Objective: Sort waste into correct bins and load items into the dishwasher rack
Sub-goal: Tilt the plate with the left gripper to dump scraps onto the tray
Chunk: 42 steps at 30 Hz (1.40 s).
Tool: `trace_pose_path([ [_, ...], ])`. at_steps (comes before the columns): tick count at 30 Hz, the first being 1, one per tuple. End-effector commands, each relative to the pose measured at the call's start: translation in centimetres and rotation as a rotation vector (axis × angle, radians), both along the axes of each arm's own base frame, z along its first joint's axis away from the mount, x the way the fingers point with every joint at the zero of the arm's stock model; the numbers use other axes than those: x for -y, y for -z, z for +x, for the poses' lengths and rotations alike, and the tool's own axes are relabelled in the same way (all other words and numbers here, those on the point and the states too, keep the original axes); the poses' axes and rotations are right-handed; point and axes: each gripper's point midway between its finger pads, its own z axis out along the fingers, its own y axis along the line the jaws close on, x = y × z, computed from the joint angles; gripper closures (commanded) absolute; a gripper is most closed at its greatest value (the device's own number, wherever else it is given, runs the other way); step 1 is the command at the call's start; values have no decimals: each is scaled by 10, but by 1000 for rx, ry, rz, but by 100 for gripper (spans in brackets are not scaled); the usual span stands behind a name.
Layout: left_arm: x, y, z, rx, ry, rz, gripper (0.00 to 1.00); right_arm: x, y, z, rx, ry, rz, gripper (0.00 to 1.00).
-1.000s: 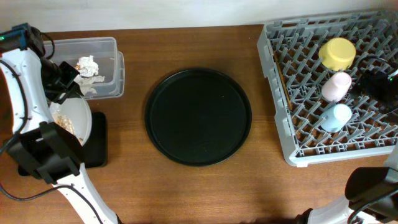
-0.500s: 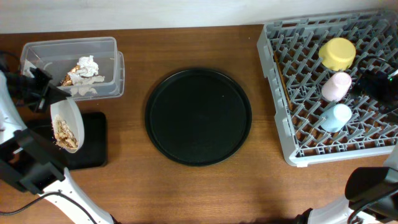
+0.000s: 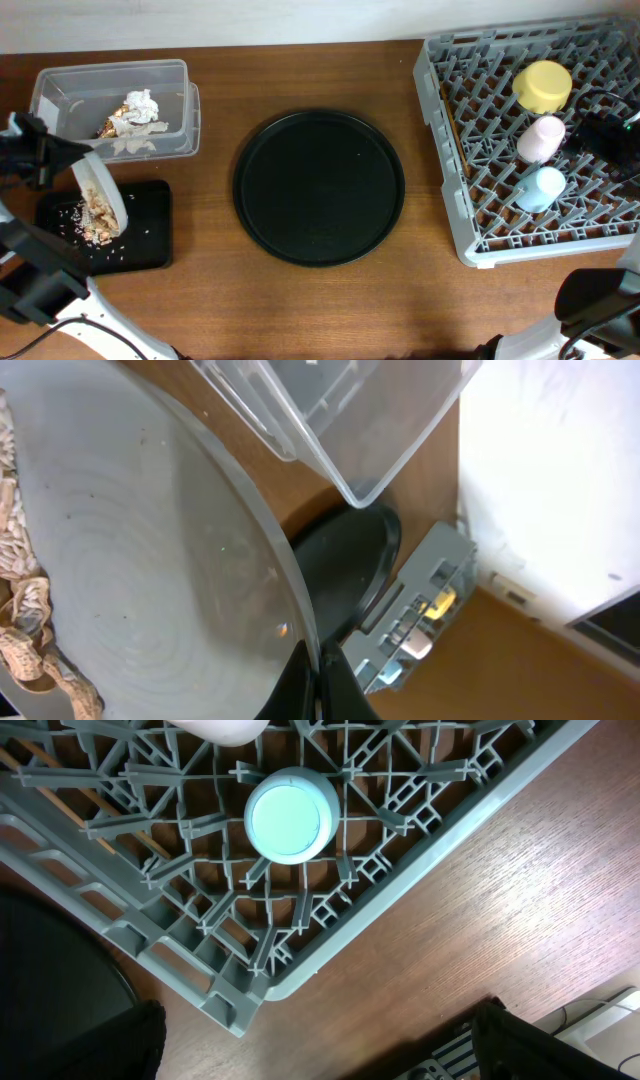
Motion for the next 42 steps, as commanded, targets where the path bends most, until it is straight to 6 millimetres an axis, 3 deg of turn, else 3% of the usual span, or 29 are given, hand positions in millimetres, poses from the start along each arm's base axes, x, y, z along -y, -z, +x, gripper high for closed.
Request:
trace_pose_path([
  [1,-14,-2,-11,28,-45,-43,99,2,-1,-2,-3,12,-10,2],
  [4,-20,8,-21,4,-86,-104,99,2,-1,-2,-3,12,-10,2],
  [8,-15,-7,-15,157,-91,-240,99,2,-1,-2,-4,12,-10,2],
  [14,-17,-6,-15,196,-79,-234,99,2,-1,-2,-3,12,-10,2],
  [19,-12,-38,-4,359,-89,-315,99,2,-1,-2,-3,12,-10,2],
  [31,-18,-29,-15,233,-141,-308,99,2,-1,-2,-3,12,-10,2],
  [34,-16,-38,-14,305,-111,-278,99,2,-1,-2,-3,12,-10,2],
  [42,-6,-55,-21,290,-114,-262,99,2,-1,-2,-3,12,-10,2],
])
